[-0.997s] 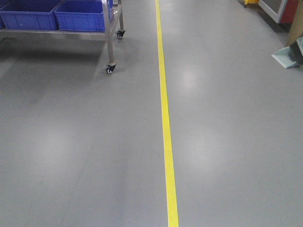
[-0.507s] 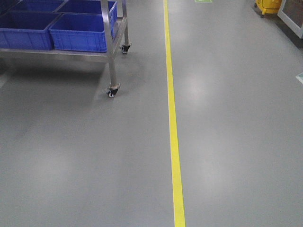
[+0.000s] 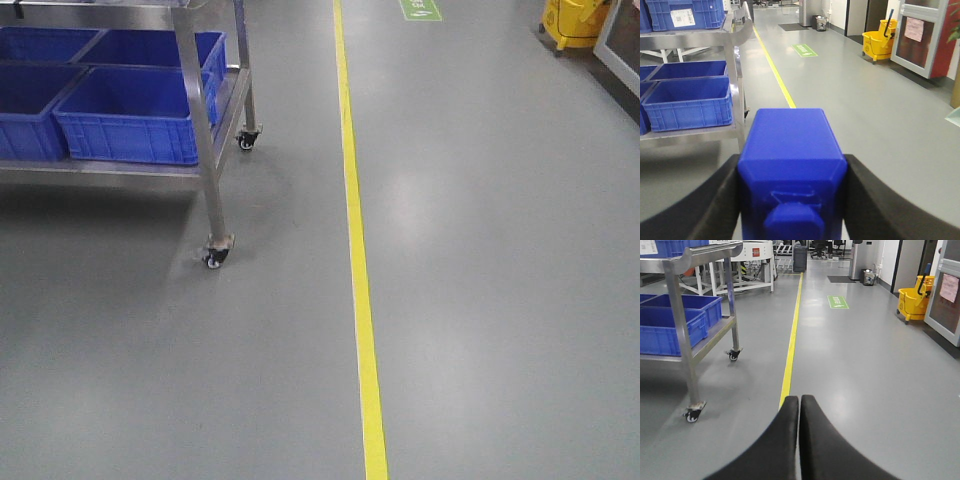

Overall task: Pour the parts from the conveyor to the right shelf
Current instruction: 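Drive along the yellow-lined aisle past the bin carts, then turn and drive down the aisle between the bin shelves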

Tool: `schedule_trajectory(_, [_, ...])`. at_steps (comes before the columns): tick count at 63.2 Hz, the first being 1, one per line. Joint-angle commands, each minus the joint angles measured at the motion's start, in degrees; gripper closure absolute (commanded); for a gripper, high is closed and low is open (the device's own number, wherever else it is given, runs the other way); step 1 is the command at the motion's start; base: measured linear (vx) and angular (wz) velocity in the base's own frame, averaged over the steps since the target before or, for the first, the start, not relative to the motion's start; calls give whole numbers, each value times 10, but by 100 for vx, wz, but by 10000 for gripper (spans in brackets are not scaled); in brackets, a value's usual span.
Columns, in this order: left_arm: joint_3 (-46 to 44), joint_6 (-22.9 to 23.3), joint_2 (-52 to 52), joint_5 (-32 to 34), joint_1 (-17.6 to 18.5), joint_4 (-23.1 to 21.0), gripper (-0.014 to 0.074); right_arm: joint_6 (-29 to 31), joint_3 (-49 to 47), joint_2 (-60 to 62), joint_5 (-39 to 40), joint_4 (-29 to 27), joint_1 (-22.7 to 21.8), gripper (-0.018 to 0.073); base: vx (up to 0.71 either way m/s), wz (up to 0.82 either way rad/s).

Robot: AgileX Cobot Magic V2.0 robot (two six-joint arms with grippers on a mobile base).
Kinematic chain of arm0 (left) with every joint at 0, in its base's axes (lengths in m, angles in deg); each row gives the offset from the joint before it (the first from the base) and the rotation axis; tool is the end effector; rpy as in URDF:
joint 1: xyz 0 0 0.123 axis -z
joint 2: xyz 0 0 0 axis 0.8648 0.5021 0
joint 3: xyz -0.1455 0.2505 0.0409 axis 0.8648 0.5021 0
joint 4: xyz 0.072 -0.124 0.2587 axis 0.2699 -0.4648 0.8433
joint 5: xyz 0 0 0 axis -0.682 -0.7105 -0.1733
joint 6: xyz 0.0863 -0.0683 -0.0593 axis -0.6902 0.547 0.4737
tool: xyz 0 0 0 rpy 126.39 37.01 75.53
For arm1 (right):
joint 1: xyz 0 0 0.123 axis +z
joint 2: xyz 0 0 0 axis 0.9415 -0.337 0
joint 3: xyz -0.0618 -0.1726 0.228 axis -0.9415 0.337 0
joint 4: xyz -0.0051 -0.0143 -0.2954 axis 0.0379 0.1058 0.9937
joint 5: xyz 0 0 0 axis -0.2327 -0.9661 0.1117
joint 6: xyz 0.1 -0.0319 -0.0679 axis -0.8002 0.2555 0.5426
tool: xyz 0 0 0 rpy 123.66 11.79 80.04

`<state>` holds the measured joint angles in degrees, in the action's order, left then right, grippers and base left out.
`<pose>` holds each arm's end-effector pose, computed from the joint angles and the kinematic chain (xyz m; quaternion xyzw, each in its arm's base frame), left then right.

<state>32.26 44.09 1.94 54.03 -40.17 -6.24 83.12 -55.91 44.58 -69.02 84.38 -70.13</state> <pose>0.0975 -0.0189 0.2861 0.1050 0.7567 -0.0536 0.6431 0.1266 0.0002 0.1794 -0.0009 0.7512 0.0002 0.6601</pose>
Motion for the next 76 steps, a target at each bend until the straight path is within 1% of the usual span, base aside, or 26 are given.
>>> schedule_trajectory(1, [-12,5,6,47,0,3,603,4,8,6,44,4,1,568,69,1])
schedule_trajectory(26, [-12,5,6,47,0,3,603,4,8,6,42,4,1,568,64,11])
schedule_trajectory(45, [-12,5,6,47,0,3,603,4,8,6,42,4,1,568,51,22])
schedule_trajectory(58, [-12,5,6,47,0,3,603,4,8,6,42,4,1,568,38,72])
schedule_trajectory(76, [-12,5,6,47,0,3,603,4,8,6,42,4,1,568,29,110])
